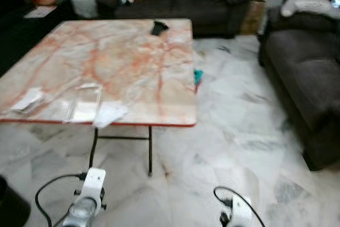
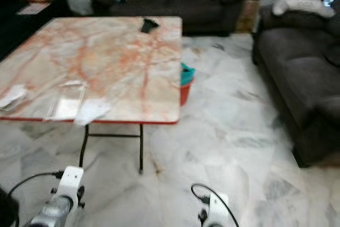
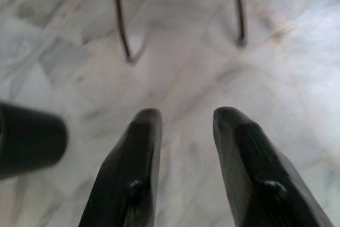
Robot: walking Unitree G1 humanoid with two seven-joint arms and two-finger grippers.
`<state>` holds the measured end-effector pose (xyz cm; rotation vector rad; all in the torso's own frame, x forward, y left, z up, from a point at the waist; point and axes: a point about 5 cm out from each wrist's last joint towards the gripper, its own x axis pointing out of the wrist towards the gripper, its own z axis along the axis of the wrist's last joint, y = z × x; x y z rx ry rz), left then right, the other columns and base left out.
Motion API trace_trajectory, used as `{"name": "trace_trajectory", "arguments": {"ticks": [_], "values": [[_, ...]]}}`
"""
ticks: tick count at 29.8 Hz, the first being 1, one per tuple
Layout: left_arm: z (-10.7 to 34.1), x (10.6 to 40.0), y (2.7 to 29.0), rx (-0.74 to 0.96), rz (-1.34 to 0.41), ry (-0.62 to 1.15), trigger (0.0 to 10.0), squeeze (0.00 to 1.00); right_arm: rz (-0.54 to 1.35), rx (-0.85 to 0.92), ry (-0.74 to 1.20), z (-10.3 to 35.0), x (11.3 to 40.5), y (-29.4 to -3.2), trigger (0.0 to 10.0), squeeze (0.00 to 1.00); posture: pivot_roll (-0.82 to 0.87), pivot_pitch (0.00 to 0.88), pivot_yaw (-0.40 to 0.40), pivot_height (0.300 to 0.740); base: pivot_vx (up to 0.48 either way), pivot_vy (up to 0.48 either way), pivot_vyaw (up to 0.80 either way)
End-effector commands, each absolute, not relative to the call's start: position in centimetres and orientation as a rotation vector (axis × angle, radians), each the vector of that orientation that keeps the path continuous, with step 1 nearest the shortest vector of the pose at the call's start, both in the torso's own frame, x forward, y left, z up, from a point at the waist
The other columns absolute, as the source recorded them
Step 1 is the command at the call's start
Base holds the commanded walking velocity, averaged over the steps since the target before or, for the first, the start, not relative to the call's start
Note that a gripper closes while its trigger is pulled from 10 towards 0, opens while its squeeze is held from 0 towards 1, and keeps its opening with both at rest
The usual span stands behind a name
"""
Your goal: Picking trash to rubbish bin
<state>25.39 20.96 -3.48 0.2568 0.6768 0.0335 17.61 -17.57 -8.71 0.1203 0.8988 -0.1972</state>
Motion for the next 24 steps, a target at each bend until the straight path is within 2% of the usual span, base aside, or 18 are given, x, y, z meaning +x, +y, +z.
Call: {"name": "trace_trajectory", "arguments": {"ticks": [1, 8, 10, 14, 16, 20, 24], "values": [[-3.8, 24.7, 22.0, 0.281, 0.048, 0.699, 10.0, 0.0, -0.179, 0.132, 0.826, -7.8, 19.4, -17.1, 10.0, 0.0, 0.18, 0.0, 0.059, 0.74, 0.0, 0.0, 0.0], [-2.1, 26.7, 21.0, 0.321, 0.005, 0.57, 10.0, 0.0, -0.16, 0.12, 0.727, -6.4, 21.7, -17.1, 10.0, 0.0, 0.18, 0.0, 0.06, 0.74, 0.0, 0.0, 0.0], [-0.7, 28.0, 20.1, 0.373, -0.041, 0.447, 10.0, 0.0, -0.148, 0.115, 0.607, -4.7, 23.9, -17.2, 10.0, 0.0, 0.19, 0.0, 0.056, 0.74, 0.0, 0.0, 0.0], [0.1, 28.6, 19.3, 0.42, -0.095, 0.365, 10.0, 0.0, -0.151, 0.115, 0.503, -3.1, 25.6, -17.4, 10.0, 0.0, 0.19, 0.0, 0.056, 0.74, 0.0, 0.0, 0.0], [0.9, 29.1, 18.4, 0.449, -0.138, 0.299, 10.0, 0.0, -0.164, 0.086, 0.401, -1.3, 27.4, -17.7, 10.0, 0.0, 0.19, 0.0, 0.056, 0.74, 0.0, 0.0, 0.0], [1.4, 29.4, 17.8, 0.482, -0.172, 0.252, 10.0, 0.0, -0.193, 0.049, 0.325, 0.2, 28.7, -18.1, 10.0, 0.0, 0.19, 0.0, 0.056, 0.74, 0.0, 0.0, 0.0], [2.4, 30.1, 17.0, 0.522, -0.222, 0.179, 10.0, 0.0, -0.17, 0.087, 0.221, 2.0, 30.2, -17.7, 10.0, 0.0, 0.19, 0.0, 0.056, 0.74, 0.0, 0.0, 0.0]]}}
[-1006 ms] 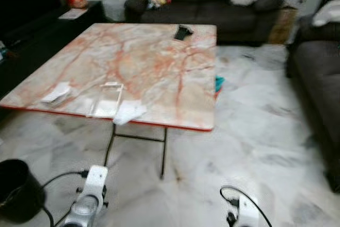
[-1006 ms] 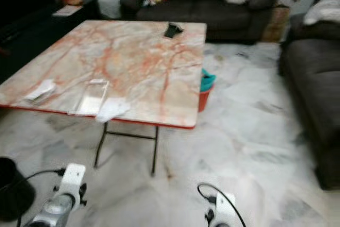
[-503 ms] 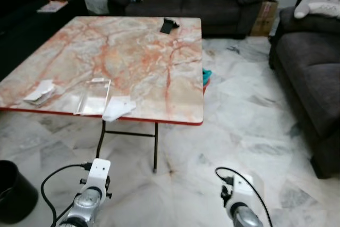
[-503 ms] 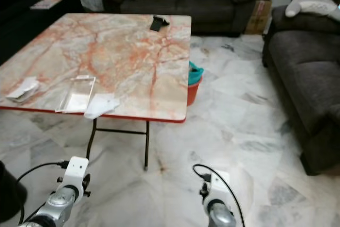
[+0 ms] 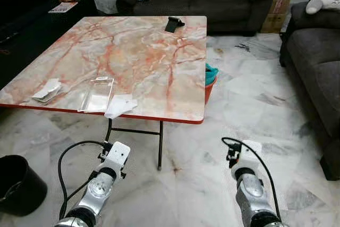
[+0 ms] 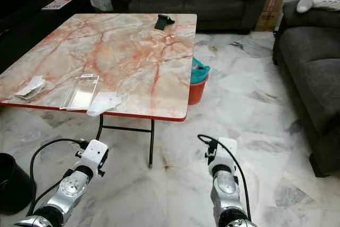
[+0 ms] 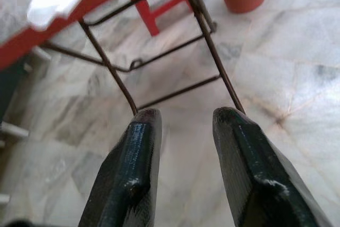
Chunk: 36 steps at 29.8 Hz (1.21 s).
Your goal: Picking trash to rubbish bin
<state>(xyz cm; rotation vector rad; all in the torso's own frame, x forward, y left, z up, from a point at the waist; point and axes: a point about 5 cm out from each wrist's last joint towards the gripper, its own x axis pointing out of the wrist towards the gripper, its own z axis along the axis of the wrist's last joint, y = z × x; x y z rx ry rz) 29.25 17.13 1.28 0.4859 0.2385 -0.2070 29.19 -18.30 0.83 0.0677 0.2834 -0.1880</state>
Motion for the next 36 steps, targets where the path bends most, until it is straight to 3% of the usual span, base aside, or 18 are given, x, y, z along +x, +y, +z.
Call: {"name": "trace_trajectory", "arguments": {"ticks": [1, 3, 8, 12, 13, 22, 23, 31, 32, 36], "values": [[2.7, 30.3, 16.6, 0.546, -0.246, 0.154, 10.0, 0.0, -0.147, 0.107, 0.184, 2.7, 30.7, -17.4, 10.0, 0.0, 0.19, 0.0, 0.056, 0.74, 0.0, 0.0, 0.0], [3.1, 30.5, 16.2, 0.577, -0.273, 0.124, 10.0, 0.0, -0.119, 0.125, 0.142, 3.5, 31.2, -16.9, 10.0, 0.0, 0.19, 0.0, 0.056, 0.74, 0.0, 0.0, 0.0], [3.7, 31.2, 14.3, 0.894, -0.389, 0.048, 10.0, 0.0, 0.002, 0.154, 0.034, 6.0, 33.0, -13.9, 10.0, 0.0, 0.19, 0.0, 0.058, 0.74, 0.0, 0.0, 0.0], [4.2, 31.9, 14.3, 0.973, -0.379, 0.038, 10.0, 0.0, 0.056, 0.18, -0.02, 7.3, 33.6, -12.1, 10.0, 0.0, 0.19, 0.0, 0.058, 0.74, 0.0, 0.0, 0.0], [4.6, 32.3, 14.4, 1.011, -0.374, 0.026, 10.0, 1.0, 0.08, 0.186, -0.036, 7.7, 33.7, -11.5, 10.0, 0.0, 0.19, 0.0, 0.058, 0.74, 0.0, 0.0, 0.0], [6.6, 34.1, 16.4, 1.231, -0.284, 0.001, 10.0, 1.0, 0.133, 0.201, -0.071, 8.6, 33.9, -10.3, 10.0, 0.0, 0.19, 0.0, 0.058, 0.74, 0.0, 0.0, 0.0], [6.7, 34.2, 16.6, 1.243, -0.276, 0.003, 10.0, 0.0, 0.135, 0.2, -0.07, 8.6, 33.9, -10.3, 10.0, 0.0, 0.19, 0.0, 0.058, 0.74, 0.0, 0.0, 0.0], [7.1, 34.8, 18.0, 1.282, -0.24, 0.065, 10.0, 0.0, 0.155, 0.196, -0.071, 8.6, 33.9, -10.1, 10.0, 0.0, 0.19, 0.0, 0.058, 0.74, 0.0, 0.0, 0.0], [7.1, 34.8, 18.1, 1.275, -0.239, 0.073, 10.0, 1.0, 0.156, 0.196, -0.072, 8.6, 33.9, -10.1, 10.0, 0.0, 0.19, 0.0, 0.058, 0.74, 0.0, 0.0, 0.0], [7.5, 35.2, 18.4, 1.294, -0.219, 0.085, 10.0, 1.0, 0.159, 0.197, -0.075, 8.7, 33.9, -10.1, 10.0, 0.0, 0.19, 0.0, 0.058, 0.74, 0.0, 0.0, 0.0]]}}
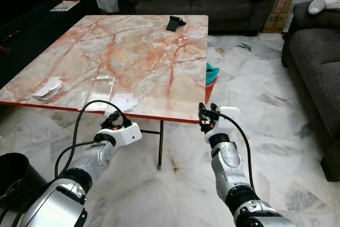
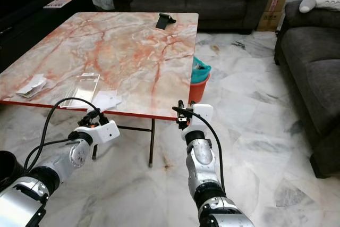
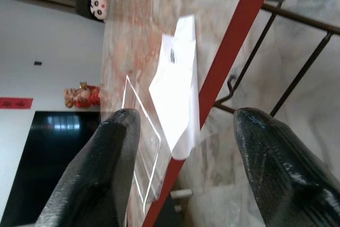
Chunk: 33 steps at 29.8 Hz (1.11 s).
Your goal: Picking trash to rubbish bin
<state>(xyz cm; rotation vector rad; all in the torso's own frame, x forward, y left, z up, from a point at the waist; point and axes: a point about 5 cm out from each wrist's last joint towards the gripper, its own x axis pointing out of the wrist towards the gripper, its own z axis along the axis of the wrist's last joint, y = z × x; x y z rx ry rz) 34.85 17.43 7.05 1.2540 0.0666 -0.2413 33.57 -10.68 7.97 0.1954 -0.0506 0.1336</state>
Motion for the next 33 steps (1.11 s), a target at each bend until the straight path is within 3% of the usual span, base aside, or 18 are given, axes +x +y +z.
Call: {"name": "trace_trajectory", "arguments": {"ticks": [1, 3, 4, 5, 8, 10, 13, 16, 19, 33], "values": [[7.6, 35.3, 18.5, 1.304, -0.219, 0.091, 10.0, 1.0, 0.16, 0.197, -0.076, 8.8, 33.9, -10.1, 10.0, 0.0, 0.19, 0.0, 0.058, 0.74, 0.0, 0.0, 0.0], [7.5, 35.3, 18.7, 1.319, -0.223, 0.116, 10.0, 1.0, 0.163, 0.197, -0.077, 8.8, 33.9, -10.0, 10.0, 0.0, 0.19, 0.0, 0.058, 0.74, 0.0, 0.0, 0.0], [7.5, 35.4, 18.8, 1.32, -0.222, 0.131, 10.0, 0.91, 0.166, 0.197, -0.078, 8.9, 33.9, -10.0, 10.0, 0.0, 0.19, 0.0, 0.058, 0.74, 0.0, 0.0, 0.0], [7.5, 35.4, 18.7, 1.275, -0.218, 0.131, 10.0, 0.0, 0.166, 0.197, -0.078, 8.9, 34.0, -10.0, 10.0, 0.0, 0.19, 0.0, 0.061, 0.74, 0.0, 0.0, 0.0], [7.5, 35.3, 18.1, 1.029, -0.194, 0.142, 10.0, 0.0, 0.166, 0.197, -0.079, 8.9, 34.0, -10.0, 10.0, 0.0, 0.19, 0.0, 0.061, 0.74, 0.0, 0.0, 0.0], [7.5, 35.3, 18.0, 1.01, -0.192, 0.144, 10.0, 0.0, 0.166, 0.197, -0.079, 8.9, 34.0, -10.0, 10.0, 0.0, 0.19, 0.0, 0.061, 0.74, 0.0, 0.0, 0.0], [10.3, 34.9, 15.0, 0.449, -0.079, -0.147, 10.0, 0.0, 0.131, 0.195, -0.095, 9.0, 33.9, -10.7, 10.0, 0.0, 0.18, 0.0, 0.064, 0.74, 0.0, 0.0, 0.0], [10.3, 34.7, 14.3, 0.325, -0.064, -0.152, 10.0, 0.0, 0.125, 0.194, -0.106, 9.2, 34.0, -10.9, 10.0, 0.0, 0.18, 0.0, 0.057, 0.74, 0.0, 0.0, 0.0], [10.3, 34.3, 13.4, 0.222, -0.079, -0.165, 10.0, 0.0, 0.122, 0.192, -0.128, 9.6, 34.2, -11.1, 10.0, 0.0, 0.18, 0.0, 0.055, 0.74, 0.0, 0.0, 0.0], [9.8, 33.6, 13.8, 0.161, -0.109, -0.174, 10.0, 0.0, 0.043, 0.137, -0.127, 9.6, 34.4, -13.5, 10.0, 0.0, 0.19, 0.0, 0.051, 0.74, 0.0, 0.0, 0.0]]}}
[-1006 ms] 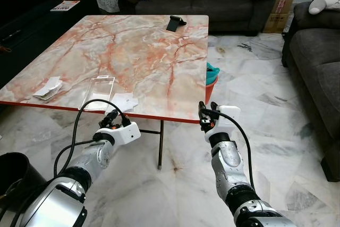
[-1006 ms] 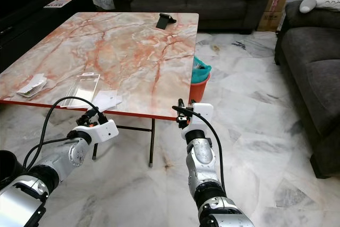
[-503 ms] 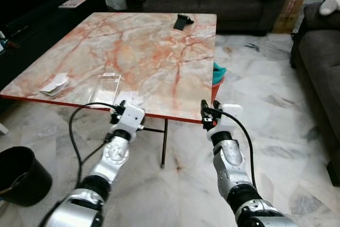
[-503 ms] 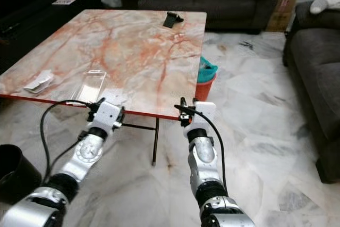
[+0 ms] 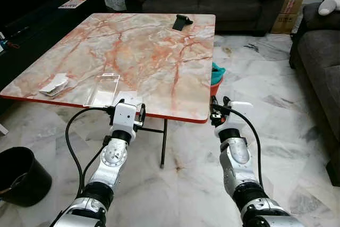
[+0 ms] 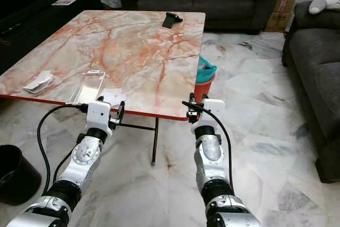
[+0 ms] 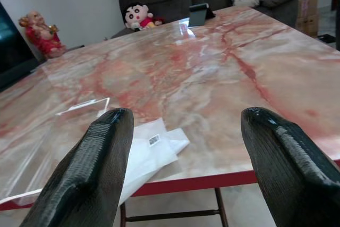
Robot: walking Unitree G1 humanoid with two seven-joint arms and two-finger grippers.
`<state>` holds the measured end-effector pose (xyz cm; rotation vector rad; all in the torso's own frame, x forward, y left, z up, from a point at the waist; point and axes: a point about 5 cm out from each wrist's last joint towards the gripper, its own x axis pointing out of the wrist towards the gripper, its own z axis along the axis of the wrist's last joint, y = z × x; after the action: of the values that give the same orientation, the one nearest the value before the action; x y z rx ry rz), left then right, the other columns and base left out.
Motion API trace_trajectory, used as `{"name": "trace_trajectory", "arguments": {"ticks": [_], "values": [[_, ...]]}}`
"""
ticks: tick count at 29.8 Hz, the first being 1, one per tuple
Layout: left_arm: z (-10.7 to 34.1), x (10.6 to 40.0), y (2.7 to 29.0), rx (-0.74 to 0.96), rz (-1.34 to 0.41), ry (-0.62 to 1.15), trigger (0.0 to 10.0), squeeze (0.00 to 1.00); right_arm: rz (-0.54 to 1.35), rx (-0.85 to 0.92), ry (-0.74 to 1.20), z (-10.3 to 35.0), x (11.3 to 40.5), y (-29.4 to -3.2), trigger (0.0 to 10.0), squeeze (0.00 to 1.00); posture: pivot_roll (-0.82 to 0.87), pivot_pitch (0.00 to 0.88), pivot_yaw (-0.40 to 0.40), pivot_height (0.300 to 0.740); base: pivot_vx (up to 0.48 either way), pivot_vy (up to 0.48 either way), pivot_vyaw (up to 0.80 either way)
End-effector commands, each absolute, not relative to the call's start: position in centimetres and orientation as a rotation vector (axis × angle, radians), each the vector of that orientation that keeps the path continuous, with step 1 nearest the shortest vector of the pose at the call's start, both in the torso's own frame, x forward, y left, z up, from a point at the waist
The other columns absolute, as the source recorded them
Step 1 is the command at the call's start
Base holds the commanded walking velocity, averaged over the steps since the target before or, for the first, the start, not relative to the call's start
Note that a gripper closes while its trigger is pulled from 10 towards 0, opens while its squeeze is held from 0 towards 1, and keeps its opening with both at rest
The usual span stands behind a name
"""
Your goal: Picking trash to rubbish bin
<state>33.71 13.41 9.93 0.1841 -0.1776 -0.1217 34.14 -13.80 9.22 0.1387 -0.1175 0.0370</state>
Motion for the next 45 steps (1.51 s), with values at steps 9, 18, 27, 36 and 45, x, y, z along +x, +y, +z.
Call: {"name": "trace_trajectory", "arguments": {"ticks": [9, 18, 27, 36, 45], "values": [[9.91, 33.96, 13.19, 0.15, -0.116, -0.163, 10.0, 0.0, 0.025, 0.127, -0.103, 9.14, 34.27, -13.84, 10.0, 0.0, 0.18, 0.0, 0.05, 0.74, 0.0, 0.0, 0.0], [9.82, 33.99, 13.26, 0.147, -0.112, -0.151, 10.0, 0.0, 0.031, 0.136, -0.084, 8.8, 34.12, -13.84, 10.0, 0.0, 0.18, 0.0, 0.051, 0.74, 0.0, 0.0, -0.14], [9.9, 34.04, 13.72, 0.148, -0.1, -0.148, 10.0, 0.0, 0.019, 0.129, -0.089, 8.78, 34.03, -13.88, 10.0, 0.0, 0.18, 0.0, 0.055, 0.74, 0.0, 0.0, 0.0], [9.94, 34.14, 13.74, 0.142, -0.093, -0.142, 10.0, 0.0, 0.032, 0.112, -0.09, 8.96, 34.17, -13.82, 10.0, 0.0, 0.18, 0.0, 0.057, 0.74, 0.0, 0.345, -0.32], [10.16, 34.37, 13.85, 0.143, -0.09, -0.14, 10.0, 0.0, 0.03, 0.112, -0.082, 8.95, 34.25, -13.66, 10.0, 0.0, 0.18, 0.0, 0.058, 0.74, 0.0, 0.372, 0.0]]}}
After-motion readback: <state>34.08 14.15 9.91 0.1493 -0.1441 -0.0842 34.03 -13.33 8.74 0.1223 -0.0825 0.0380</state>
